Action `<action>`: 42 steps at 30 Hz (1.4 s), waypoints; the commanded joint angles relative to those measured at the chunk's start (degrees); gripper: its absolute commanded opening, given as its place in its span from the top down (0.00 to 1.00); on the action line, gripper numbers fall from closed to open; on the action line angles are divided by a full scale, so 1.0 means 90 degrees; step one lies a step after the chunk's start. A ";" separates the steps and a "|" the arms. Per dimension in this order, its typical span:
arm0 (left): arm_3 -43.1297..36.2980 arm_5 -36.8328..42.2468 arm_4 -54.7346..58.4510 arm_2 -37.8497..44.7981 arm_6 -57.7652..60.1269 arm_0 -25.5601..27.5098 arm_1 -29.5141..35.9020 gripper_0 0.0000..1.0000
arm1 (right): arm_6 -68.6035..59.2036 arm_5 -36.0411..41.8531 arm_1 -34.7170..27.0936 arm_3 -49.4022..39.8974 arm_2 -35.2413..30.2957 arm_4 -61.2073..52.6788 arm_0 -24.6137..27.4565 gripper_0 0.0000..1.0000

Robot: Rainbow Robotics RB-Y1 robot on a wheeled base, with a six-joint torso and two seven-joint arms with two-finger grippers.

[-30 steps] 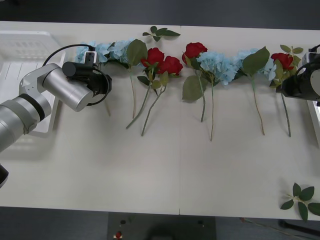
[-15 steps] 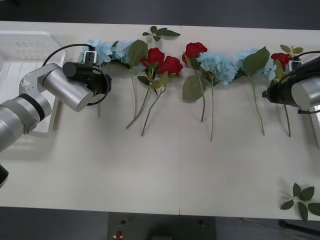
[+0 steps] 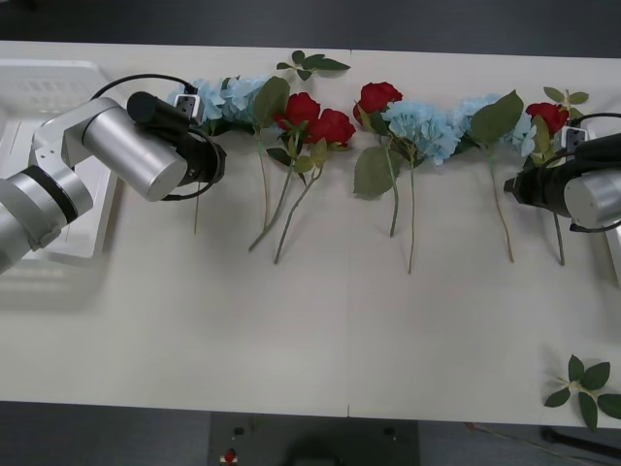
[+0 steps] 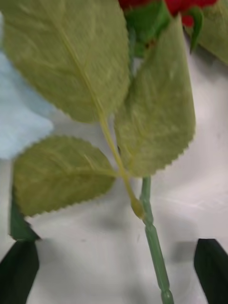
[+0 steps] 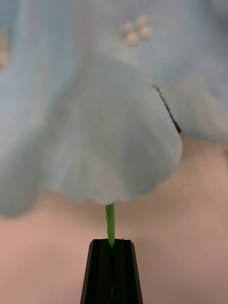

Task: Put the red flowers into the right box and the blue flowers into the left box

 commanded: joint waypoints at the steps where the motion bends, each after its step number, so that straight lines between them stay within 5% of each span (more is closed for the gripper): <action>1: -0.0941 0.0937 0.0489 0.0642 -0.0727 -0.0240 0.0551 1.00 | 0.0099 -0.0047 -0.0037 0.0004 -0.0104 0.0022 0.0037 0.64; 3: -0.1342 0.1435 0.0685 0.0857 -0.0902 -0.0240 0.0727 1.00 | 0.0089 -0.0047 -0.0037 0.0004 -0.0104 0.0032 0.0027 1.00; 9: -0.2436 0.2773 0.0929 0.1550 -0.1098 -0.0162 0.1079 1.00 | 0.0089 -0.0047 -0.0037 0.0004 -0.0104 0.0003 0.0027 1.00; 17: -0.3920 0.4433 0.1681 0.3962 -0.2650 0.0844 0.1059 1.00 | 0.0128 -0.0047 -0.0105 -0.0055 -0.0358 -0.0007 0.0027 1.00; 30: -0.3930 0.6250 0.1466 0.6482 -0.3920 0.1205 0.1215 1.00 | 0.0304 0.1828 -0.1267 -0.1148 -0.1881 0.0130 0.0027 1.00; 36: -0.3285 0.5869 0.0831 0.6941 -0.3871 0.1703 0.1889 1.00 | 0.0460 0.3147 -0.1570 -0.1920 -0.2555 0.0218 0.0027 1.00; 42: -0.2455 0.4238 0.0519 0.6882 -0.3402 0.2172 0.2104 1.00 | 0.0675 0.4758 -0.2156 -0.2896 -0.2828 0.0403 0.0027 1.00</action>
